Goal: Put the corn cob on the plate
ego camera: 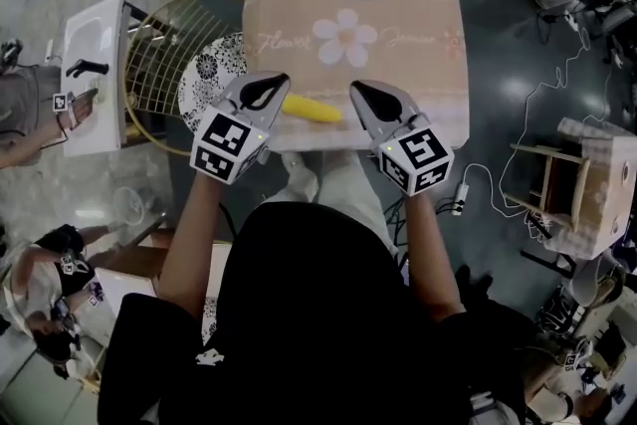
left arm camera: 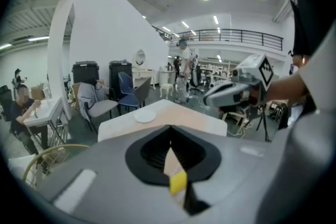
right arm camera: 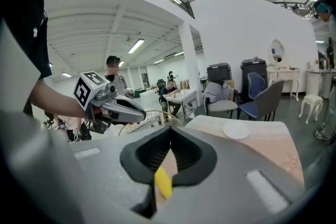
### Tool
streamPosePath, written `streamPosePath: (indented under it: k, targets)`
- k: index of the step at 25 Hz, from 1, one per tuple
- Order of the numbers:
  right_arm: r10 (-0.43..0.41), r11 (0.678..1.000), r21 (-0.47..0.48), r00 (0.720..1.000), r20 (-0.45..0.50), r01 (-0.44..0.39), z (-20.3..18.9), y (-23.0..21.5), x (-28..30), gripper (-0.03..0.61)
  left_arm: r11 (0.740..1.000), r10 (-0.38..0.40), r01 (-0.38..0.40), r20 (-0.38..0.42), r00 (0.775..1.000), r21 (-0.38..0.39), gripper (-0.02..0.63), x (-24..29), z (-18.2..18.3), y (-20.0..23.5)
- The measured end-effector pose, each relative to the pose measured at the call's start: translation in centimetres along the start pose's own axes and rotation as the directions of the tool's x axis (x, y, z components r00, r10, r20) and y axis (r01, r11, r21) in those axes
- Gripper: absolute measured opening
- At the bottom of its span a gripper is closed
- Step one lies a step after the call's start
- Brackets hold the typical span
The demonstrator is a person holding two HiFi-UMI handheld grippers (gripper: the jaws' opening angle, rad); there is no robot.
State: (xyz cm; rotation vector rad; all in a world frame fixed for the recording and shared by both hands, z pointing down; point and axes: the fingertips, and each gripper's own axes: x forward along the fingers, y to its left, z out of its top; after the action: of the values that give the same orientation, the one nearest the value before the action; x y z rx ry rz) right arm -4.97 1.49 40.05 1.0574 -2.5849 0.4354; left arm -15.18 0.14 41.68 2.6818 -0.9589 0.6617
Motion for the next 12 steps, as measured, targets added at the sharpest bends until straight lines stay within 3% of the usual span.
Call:
streamPosePath:
  k: [7,12]
  targets:
    - [0.028,0.999,0.046,0.997,-0.071,-0.024,-4.6,-1.0,1.5,0.002,0.995,-0.084,0.093,-0.176,0.981,0.043,0.005,3.1,-5.6,-1.2]
    - [0.069,0.997,0.03,0.982,-0.178,-0.065,-8.9,-0.1,2.8,0.005,0.985,-0.126,0.154,-0.277,0.953,0.08,0.015,5.1,-9.5,-2.6]
